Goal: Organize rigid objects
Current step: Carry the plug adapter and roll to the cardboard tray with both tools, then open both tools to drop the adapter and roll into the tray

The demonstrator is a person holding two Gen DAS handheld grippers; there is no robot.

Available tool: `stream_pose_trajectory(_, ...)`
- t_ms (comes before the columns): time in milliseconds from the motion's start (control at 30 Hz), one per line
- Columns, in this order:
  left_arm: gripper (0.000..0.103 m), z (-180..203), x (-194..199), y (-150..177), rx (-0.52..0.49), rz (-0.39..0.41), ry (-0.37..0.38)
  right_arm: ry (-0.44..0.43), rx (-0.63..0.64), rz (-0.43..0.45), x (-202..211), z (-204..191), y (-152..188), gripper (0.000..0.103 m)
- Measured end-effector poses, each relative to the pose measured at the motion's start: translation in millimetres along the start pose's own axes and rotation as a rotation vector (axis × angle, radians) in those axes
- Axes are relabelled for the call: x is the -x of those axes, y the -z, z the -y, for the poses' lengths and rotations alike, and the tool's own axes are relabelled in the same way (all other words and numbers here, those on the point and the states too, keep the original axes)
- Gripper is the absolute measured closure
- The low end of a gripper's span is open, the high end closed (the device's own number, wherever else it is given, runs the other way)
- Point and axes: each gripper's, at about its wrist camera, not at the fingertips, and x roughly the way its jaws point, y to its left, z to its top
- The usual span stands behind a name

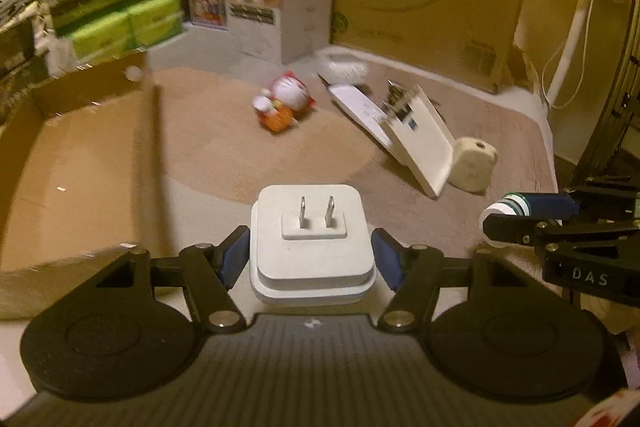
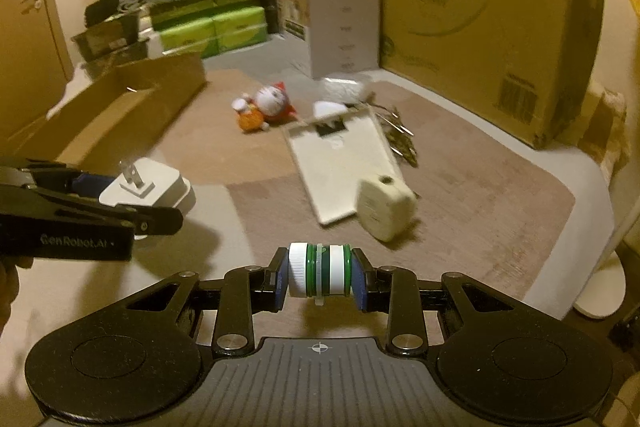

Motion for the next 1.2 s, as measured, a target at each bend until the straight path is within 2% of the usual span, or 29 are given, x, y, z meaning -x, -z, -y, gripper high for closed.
stream_pose_trajectory(167, 0.040, -42.5, 30.8, -2.5, 0.037, 0.037, -0.039, -0.057, 0.039, 0.032, 0.2, -39.3, -21.3, 0.071)
stream_pose_trajectory(300, 0.040, -92.7, 50.5, -5.4, 0.071, 0.052, -0.093, -0.127, 0.094, 0.056, -10.5, -82.2, -43.8, 0.071)
stream_pose_trajectory(500, 0.040, -160.2, 60.6, -5.3, 0.098, 0.038, -0.191, -0.229, 0.161, 0.069, -46.1, -145.7, -76.8, 0.071)
stream_pose_trajectory(633, 0.040, -194.3, 55.4, -0.8, 0.126, 0.021, -0.206, -0.273, 0.203, 0.063, -73.0, -177.0, -91.6, 0.071)
stream_pose_trajectory(800, 0.040, -216.2, 45.4, 2.9, 0.143, 0.011, -0.190, -0.291, 0.219, 0.033, -103.5, -198.8, -99.4, 0.071)
stream_pose_trajectory(1000, 0.040, -227.8, 37.3, 8.0, 0.168, -0.002, -0.187, -0.304, 0.197, -0.010, -127.8, -205.6, -104.4, 0.071)
stream_pose_trajectory(1067, 0.031, -229.5, 36.5, 9.6, 0.168, -0.008, -0.202, -0.326, 0.203, -0.023, -130.2, -206.7, -104.0, 0.070)
stream_pose_trajectory(1100, 0.031, -230.5, 37.7, 10.6, 0.173, -0.004, -0.199, -0.320, 0.207, -0.023, -129.9, -207.7, -103.4, 0.069)
stream_pose_trajectory(1200, 0.031, -231.0, 42.0, 12.5, 0.188, 0.001, -0.194, -0.317, 0.198, -0.015, -124.1, -206.0, -101.3, 0.053)
